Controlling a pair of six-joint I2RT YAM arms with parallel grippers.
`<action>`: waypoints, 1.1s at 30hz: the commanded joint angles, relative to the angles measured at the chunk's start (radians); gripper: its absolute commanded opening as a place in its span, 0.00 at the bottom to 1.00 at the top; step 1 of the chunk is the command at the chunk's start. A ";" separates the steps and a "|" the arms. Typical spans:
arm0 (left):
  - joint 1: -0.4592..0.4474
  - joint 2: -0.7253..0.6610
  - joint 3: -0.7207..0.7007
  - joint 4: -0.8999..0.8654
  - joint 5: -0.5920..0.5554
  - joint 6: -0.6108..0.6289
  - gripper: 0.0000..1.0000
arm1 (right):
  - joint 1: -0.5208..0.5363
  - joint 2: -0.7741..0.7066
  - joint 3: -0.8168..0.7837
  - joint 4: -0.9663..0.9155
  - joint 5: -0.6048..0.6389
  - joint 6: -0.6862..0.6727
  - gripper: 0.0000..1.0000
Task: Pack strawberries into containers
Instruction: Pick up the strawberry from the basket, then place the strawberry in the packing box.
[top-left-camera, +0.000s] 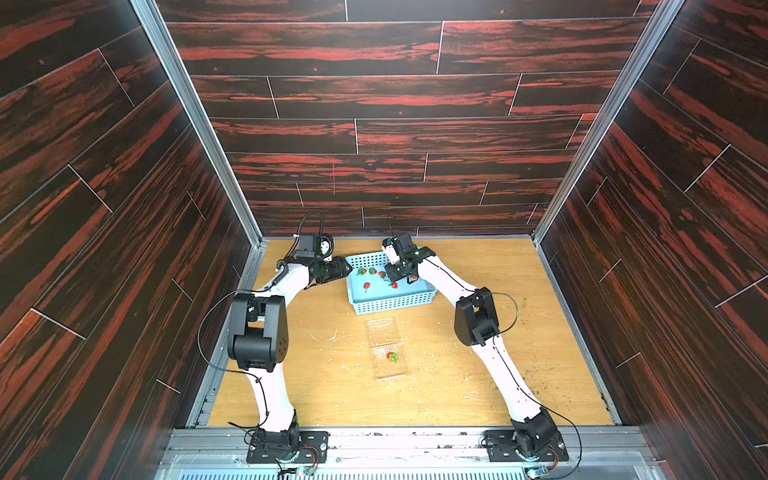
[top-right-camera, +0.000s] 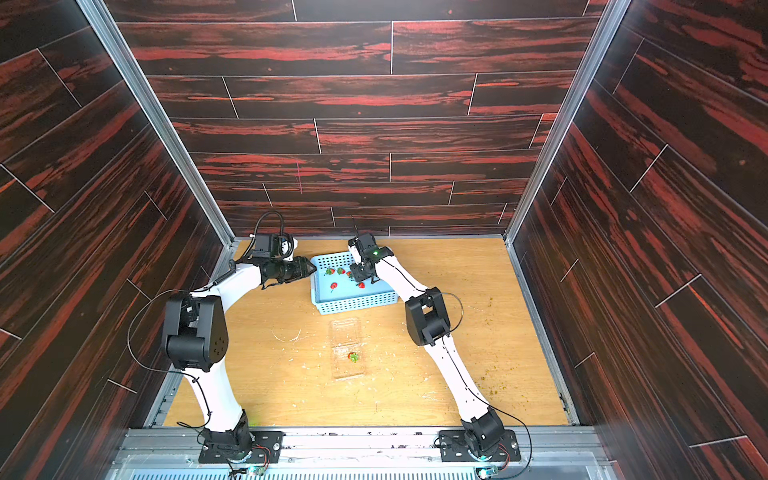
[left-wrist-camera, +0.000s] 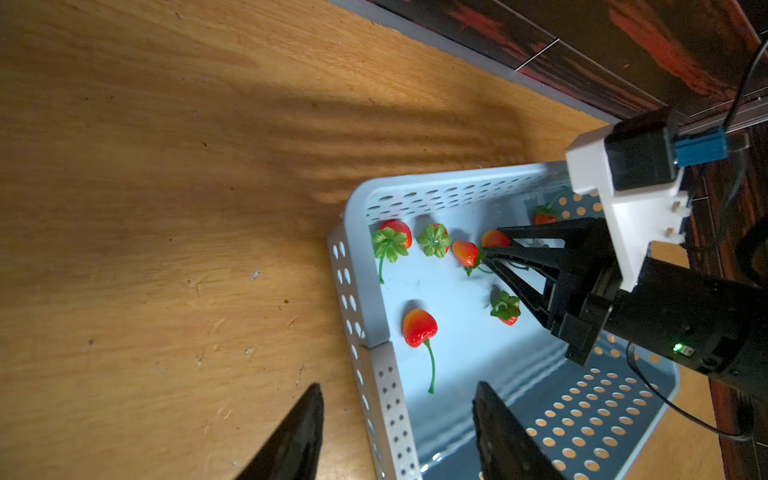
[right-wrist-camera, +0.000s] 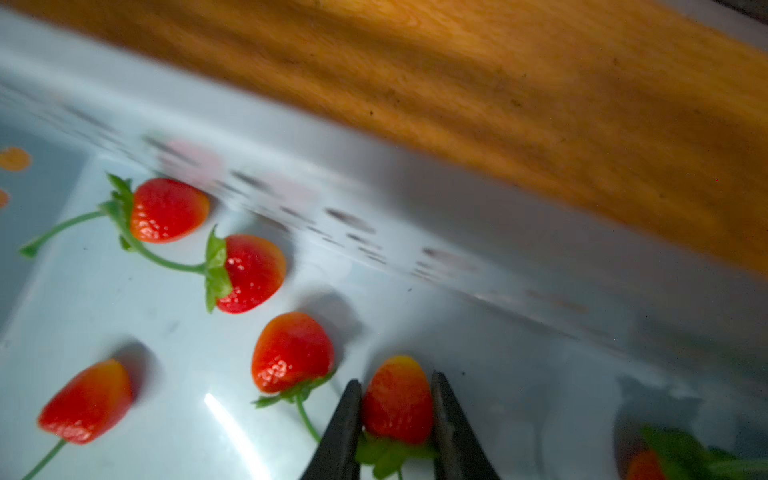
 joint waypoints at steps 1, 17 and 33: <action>0.006 -0.067 -0.018 -0.015 -0.009 0.020 0.59 | 0.002 -0.092 -0.076 0.007 -0.009 0.002 0.25; 0.012 -0.065 -0.015 0.002 -0.009 0.014 0.59 | 0.045 -0.623 -0.650 0.219 -0.193 -0.111 0.26; 0.019 -0.053 0.002 0.008 -0.002 0.013 0.59 | 0.317 -0.946 -1.297 0.237 -0.473 -0.041 0.30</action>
